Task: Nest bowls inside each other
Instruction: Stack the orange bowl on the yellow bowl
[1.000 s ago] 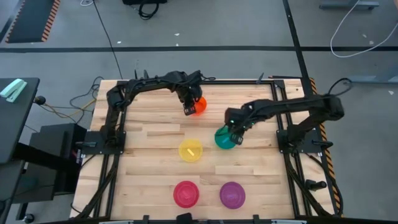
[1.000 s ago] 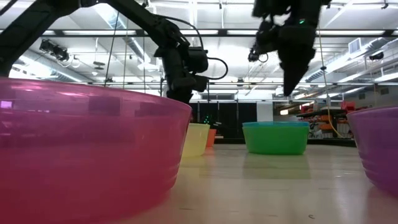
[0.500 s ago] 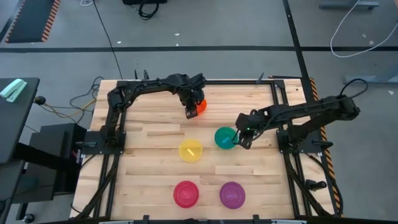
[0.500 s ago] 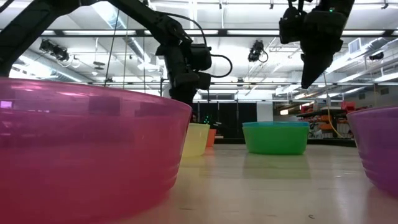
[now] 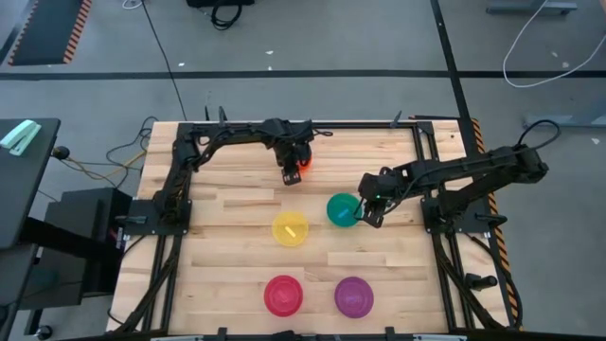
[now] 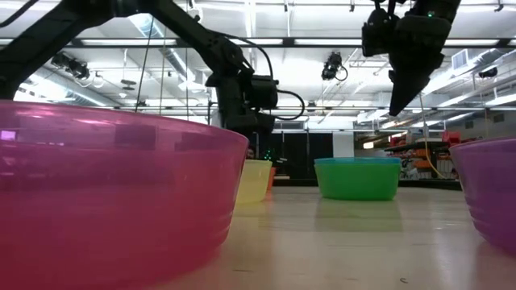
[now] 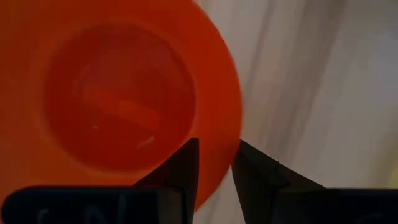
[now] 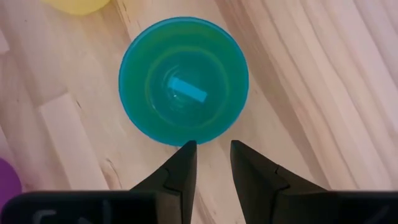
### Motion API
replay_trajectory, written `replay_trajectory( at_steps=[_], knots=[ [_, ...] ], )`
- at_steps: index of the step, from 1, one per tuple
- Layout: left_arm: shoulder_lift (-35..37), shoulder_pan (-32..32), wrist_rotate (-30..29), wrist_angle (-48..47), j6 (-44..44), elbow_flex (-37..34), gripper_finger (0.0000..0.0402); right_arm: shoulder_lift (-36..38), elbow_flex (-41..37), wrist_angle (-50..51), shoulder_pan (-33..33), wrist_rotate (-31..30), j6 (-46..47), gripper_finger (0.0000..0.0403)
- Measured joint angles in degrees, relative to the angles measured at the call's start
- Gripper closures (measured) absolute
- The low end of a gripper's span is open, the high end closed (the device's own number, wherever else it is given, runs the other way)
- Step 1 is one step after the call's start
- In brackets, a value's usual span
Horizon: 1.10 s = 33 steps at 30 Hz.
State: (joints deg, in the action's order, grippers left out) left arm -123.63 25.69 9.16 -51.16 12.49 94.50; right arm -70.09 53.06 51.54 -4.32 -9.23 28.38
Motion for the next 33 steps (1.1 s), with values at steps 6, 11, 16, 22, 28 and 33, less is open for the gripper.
replay_trajectory(
  at_steps=[6,11,16,22,28,33],
  knots=[
    [-0.4,0.8,-5.8,2.2,-0.1,0.0,0.0305,0.0,0.0,-0.8,0.0,-0.2,-1.5,0.0297],
    [-0.4,1.2,-9.5,2.5,-0.2,0.0,0.0337,0.0,0.0,-0.7,0.0,-0.2,-2.0,0.0297],
    [-0.3,1.2,-10.3,2.6,0.2,0.1,0.039,0.0,0.0,-0.7,0.0,-0.2,-2.0,0.0297],
    [-0.3,0.7,-10.9,-3.1,0.2,2.0,0.0393,0.0,0.0,-0.7,0.0,-0.8,-2.0,0.0297],
    [-0.4,-1.0,-10.9,-11.2,-1.2,7.9,0.0393,0.0,0.0,-0.7,0.0,-1.5,-2.6,0.0298],
    [-0.4,-4.5,-10.9,-17.8,-2.7,12.7,0.0393,0.0,0.0,-0.7,0.0,-1.5,-2.6,0.0298]
  ],
)
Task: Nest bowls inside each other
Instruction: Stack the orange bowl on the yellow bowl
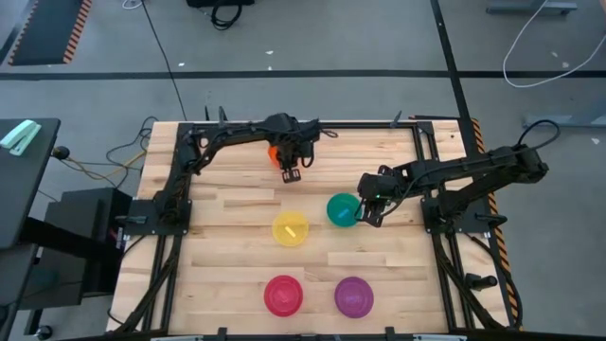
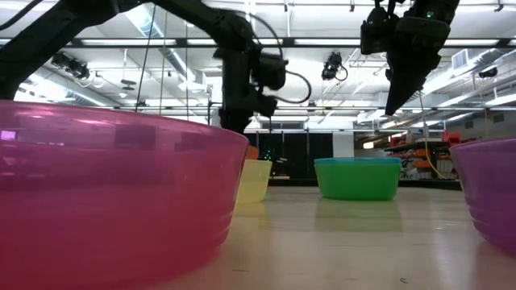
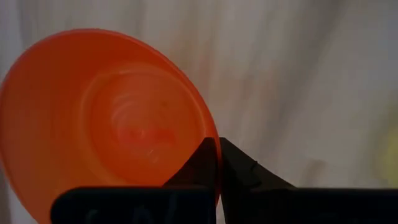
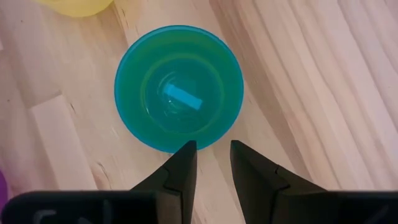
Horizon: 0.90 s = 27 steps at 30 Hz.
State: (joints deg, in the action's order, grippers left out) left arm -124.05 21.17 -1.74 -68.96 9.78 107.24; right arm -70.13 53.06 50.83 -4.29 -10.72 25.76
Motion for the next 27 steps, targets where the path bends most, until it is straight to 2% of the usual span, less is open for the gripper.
replay_trajectory(
  at_steps=[6,12,22,27],
  knots=[
    [0.0,-6.2,0.0,-8.4,-3.2,4.0,0.0393,0.0,0.0,0.0,0.0,0.1,0.3,0.0298],
    [0.1,-13.8,-0.2,-13.0,-4.9,4.6,0.0393,0.0,0.0,0.8,-1.2,0.2,1.5,0.0298],
    [3.2,-26.4,-1.5,-12.8,-10.2,4.5,0.0393,0.0,0.0,0.7,-5.0,-0.2,2.1,0.0298],
    [4.5,-31.5,-2.1,-8.2,-11.9,4.6,0.0393,0.0,0.0,0.6,-5.7,-0.2,2.7,0.0298]
  ],
)
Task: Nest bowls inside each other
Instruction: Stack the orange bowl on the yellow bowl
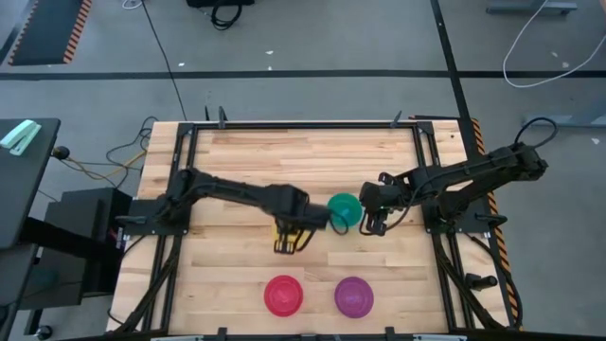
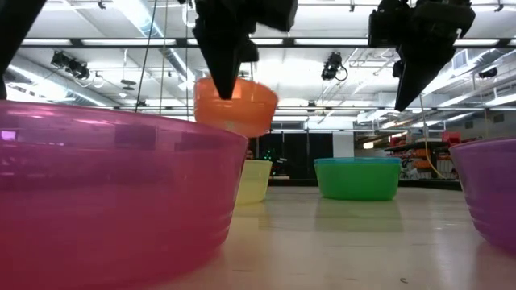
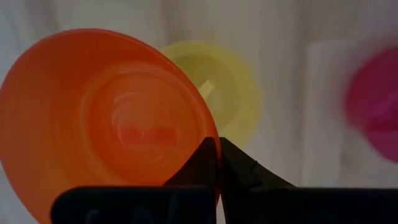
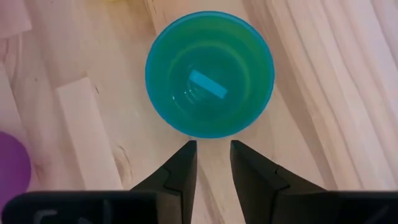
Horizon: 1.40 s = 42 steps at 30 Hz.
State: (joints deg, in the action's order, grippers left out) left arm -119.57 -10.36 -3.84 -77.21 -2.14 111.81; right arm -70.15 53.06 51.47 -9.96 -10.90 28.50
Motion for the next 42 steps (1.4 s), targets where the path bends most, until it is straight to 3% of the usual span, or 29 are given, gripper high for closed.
replay_trajectory(
  at_steps=[14,25,33,42],
  knots=[
    [0.0,-3.7,-0.3,10.6,-6.9,-9.9,0.0393,0.0,0.0,-0.2,0.0,0.0,-2.6,0.0298],
    [0.0,-3.9,-6.1,20.4,-12.4,-17.7,0.0393,0.0,0.0,-0.4,0.0,0.0,-2.6,0.0298],
    [0.0,-5.2,-8.1,29.0,-15.7,-18.5,0.0393,0.0,0.0,-0.4,0.0,0.0,-2.7,0.0298],
    [0.0,-5.7,-8.0,29.2,-21.7,-18.5,0.0333,0.0,0.0,1.2,0.0,1.7,-2.7,0.0298]
  ],
)
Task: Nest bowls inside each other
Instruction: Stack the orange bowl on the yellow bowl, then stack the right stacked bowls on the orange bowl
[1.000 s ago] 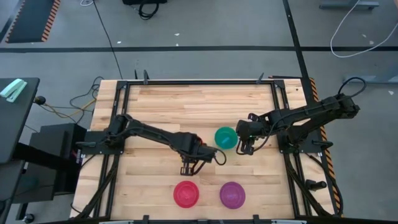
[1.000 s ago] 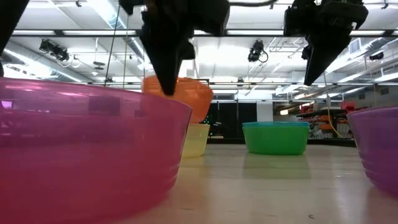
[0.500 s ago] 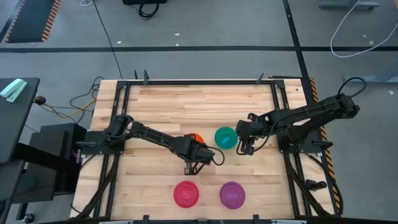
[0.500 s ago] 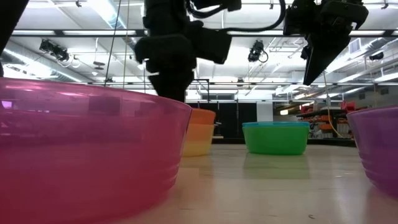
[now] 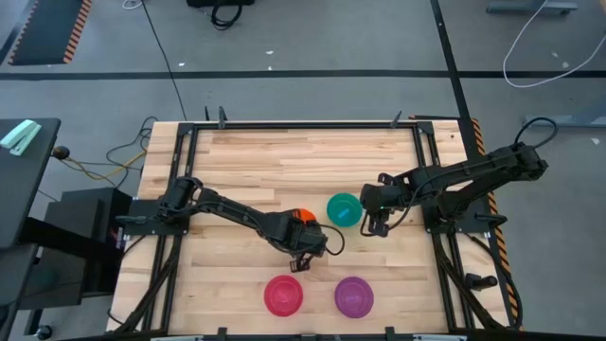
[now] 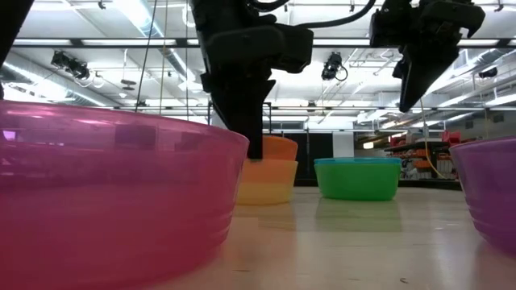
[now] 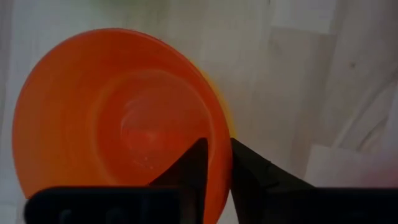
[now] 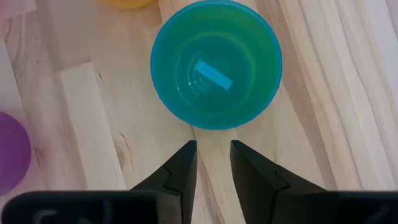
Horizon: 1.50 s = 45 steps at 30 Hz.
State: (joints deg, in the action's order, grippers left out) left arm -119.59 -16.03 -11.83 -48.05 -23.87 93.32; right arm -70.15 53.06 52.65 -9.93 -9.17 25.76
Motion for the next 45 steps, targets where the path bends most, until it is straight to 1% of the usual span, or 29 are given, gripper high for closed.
replay_trajectory(
  at_steps=[7,15,19,20,22,24,26,28,32,38,40,45],
  knots=[
    [0.0,0.1,-0.4,0.1,-2.5,0.1,0.0317,0.0,0.0,0.2,0.5,0.0,-1.9,0.0298],
    [0.0,0.0,-0.6,0.0,-1.3,5.7,0.0324,0.0,0.0,0.2,4.4,1.0,-4.4,0.0298],
    [0.0,0.1,-0.6,-0.8,-1.0,6.6,0.0321,0.0,0.0,0.2,6.0,1.8,-5.2,0.0298],
    [0.0,0.2,-0.9,-1.3,-1.0,6.6,0.0319,0.0,0.0,0.1,6.4,1.8,-5.6,0.0298],
    [0.0,0.5,-3.3,-2.9,-1.0,6.6,0.0317,0.0,0.0,0.0,7.4,2.0,-6.3,0.0298],
    [0.0,1.2,-6.3,-5.1,-0.9,6.6,0.0318,0.0,0.0,-0.5,8.6,3.2,-7.0,0.0298],
    [0.0,2.2,-8.1,-7.2,-0.9,6.6,0.0322,0.0,0.0,-1.3,10.5,5.7,-8.0,0.0298],
    [0.3,3.4,-9.0,-9.1,-1.0,6.6,0.0325,-0.1,0.0,-2.6,12.7,8.6,-8.8,0.0298],
    [1.6,6.2,-9.2,-9.9,0.9,6.7,0.0331,-0.7,0.0,-3.6,17.4,13.8,-10.1,0.0298],
    [5.5,9.6,-9.5,-10.6,2.8,6.6,0.0331,-2.1,0.1,-3.4,22.6,16.9,-11.0,0.0298],
    [7.1,10.4,-9.9,-11.7,3.6,6.6,0.0329,-3.3,0.1,-3.9,23.2,18.0,-11.0,0.0298],
    [11.2,11.7,-11.6,-13.0,3.6,6.6,0.0332,-8.7,0.1,-6.6,23.7,18.6,-12.3,0.0298]
  ],
)
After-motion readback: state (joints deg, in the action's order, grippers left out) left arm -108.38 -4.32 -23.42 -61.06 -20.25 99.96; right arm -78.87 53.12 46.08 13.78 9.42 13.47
